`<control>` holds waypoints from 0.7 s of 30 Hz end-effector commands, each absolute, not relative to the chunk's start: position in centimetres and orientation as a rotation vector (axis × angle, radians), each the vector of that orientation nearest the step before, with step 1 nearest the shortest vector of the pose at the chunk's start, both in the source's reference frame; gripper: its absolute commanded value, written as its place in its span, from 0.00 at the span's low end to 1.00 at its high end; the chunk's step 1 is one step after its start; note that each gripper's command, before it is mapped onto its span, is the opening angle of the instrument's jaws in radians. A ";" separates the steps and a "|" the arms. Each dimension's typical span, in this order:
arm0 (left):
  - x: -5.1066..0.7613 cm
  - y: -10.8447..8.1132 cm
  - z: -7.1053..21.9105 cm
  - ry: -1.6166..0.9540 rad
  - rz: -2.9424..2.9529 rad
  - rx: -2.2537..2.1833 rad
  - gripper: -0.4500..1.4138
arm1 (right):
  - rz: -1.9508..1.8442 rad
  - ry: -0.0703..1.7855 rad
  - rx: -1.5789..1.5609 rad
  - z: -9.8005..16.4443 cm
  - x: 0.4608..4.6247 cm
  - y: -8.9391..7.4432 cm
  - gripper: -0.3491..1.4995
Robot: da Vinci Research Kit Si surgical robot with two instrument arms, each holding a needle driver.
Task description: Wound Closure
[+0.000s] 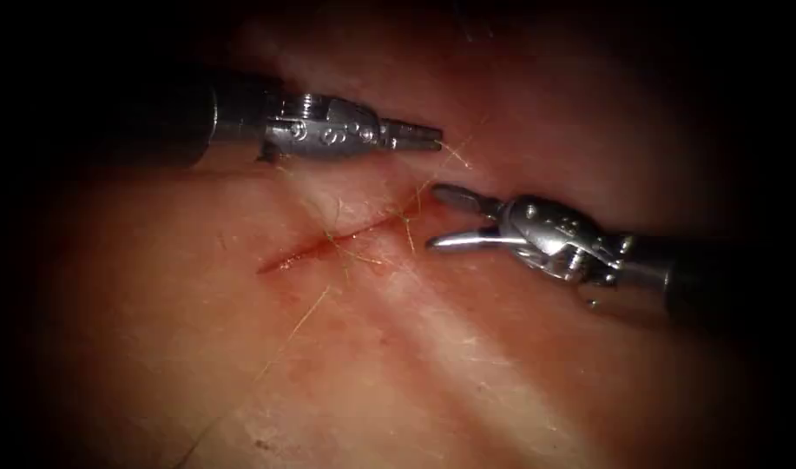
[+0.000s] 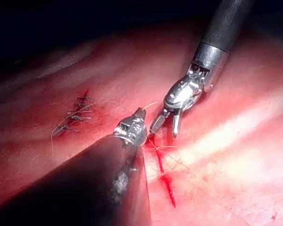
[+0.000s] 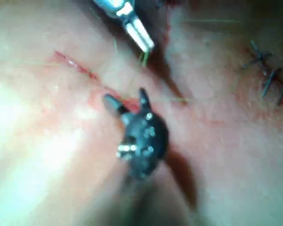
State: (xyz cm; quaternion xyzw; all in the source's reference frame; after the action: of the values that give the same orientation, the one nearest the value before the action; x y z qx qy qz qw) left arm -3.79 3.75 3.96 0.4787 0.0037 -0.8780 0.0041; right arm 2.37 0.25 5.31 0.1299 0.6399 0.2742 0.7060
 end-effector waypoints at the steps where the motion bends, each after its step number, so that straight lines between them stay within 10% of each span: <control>1: -3.84 3.8 4.0 0.007 -2.748 1.505 0.00 | 0.613 1.431 0.302 5.3 2.53 0.3 0.98; 21: -3.87 3.8 3.9 0.003 -2.748 1.523 0.00 | 0.585 1.485 0.422 5.2 3.17 0.5 0.98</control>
State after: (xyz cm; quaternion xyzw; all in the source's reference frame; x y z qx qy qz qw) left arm -3.82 3.72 3.83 0.4839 0.0020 -0.8751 0.0000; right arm 3.09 0.44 5.23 0.1883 0.6597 0.2618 0.6788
